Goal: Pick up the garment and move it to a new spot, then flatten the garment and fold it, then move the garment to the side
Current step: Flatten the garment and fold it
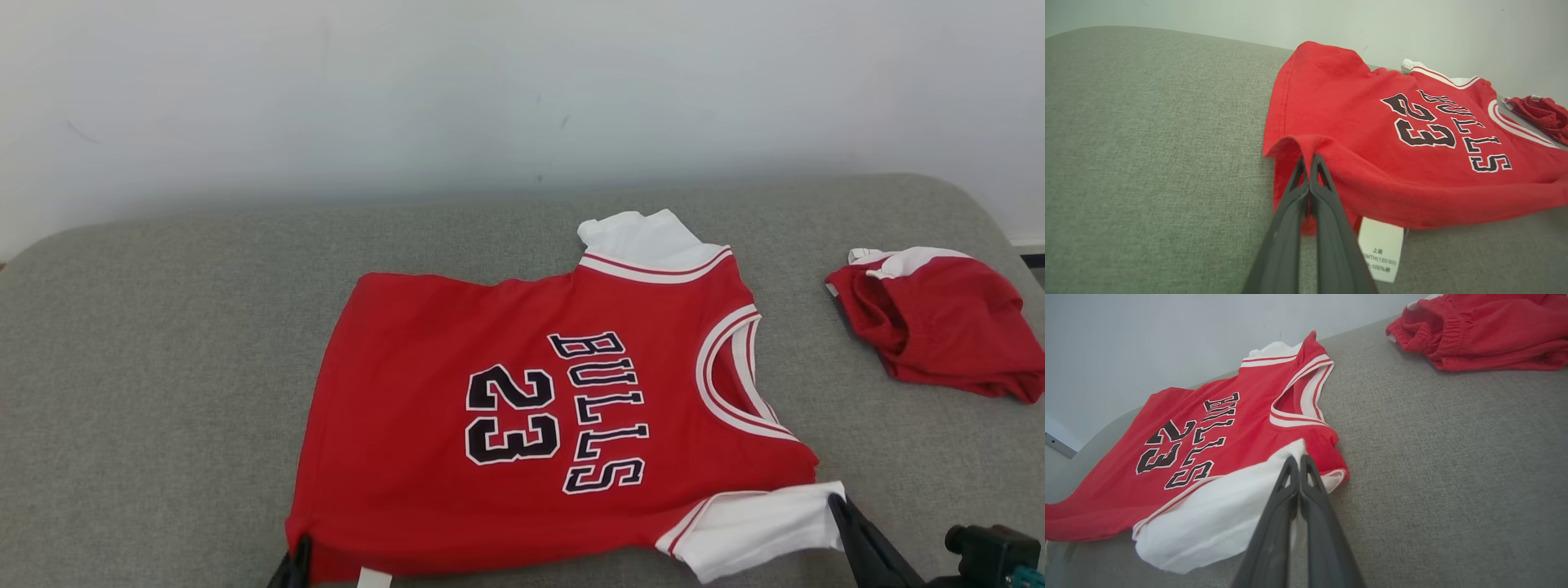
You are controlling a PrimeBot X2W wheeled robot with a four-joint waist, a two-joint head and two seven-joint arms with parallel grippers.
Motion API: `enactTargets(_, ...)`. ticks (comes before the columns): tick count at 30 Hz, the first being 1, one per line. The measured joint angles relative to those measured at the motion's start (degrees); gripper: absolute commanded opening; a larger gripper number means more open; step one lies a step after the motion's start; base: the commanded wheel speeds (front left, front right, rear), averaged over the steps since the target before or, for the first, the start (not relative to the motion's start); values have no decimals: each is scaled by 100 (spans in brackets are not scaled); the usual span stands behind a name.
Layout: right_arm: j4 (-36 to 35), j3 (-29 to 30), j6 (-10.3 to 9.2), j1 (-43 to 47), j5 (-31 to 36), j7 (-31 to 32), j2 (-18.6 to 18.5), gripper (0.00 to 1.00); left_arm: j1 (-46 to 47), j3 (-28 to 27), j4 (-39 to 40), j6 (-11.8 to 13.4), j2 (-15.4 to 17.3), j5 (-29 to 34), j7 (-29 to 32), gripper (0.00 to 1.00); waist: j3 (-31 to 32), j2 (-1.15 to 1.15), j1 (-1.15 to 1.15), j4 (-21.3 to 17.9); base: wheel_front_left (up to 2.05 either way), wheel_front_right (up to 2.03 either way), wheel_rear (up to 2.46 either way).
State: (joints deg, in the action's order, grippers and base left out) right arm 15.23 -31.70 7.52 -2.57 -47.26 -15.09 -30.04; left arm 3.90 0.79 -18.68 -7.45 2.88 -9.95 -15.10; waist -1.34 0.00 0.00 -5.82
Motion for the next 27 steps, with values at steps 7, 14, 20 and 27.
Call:
enactTargets(7, 188, 77, 0, -404, 131, 1, 147, 0, 267, -69, 91, -1, -2, 32, 0, 0, -113, 0, 0, 14, 0, 0, 0)
enactTargets(14, 491, 125, 0, -974, 357, 0, 349, 0, 704, -159, 104, -1, 1, 144, 0, 0, -310, 0, 0, 43, 0, 0, 0)
enactTargets(20, 786, 260, 0, -1375, 597, 0, 524, 0, 1013, -207, 75, -1, -1, 254, 0, 0, -486, 1, 1, 64, 0, 0, 0)
enactTargets(27, 1011, 363, 0, -1699, 731, 0, 658, 0, 1297, -131, -92, -1, 52, 343, 0, 0, -629, 0, 1, 90, 0, 0, 0)
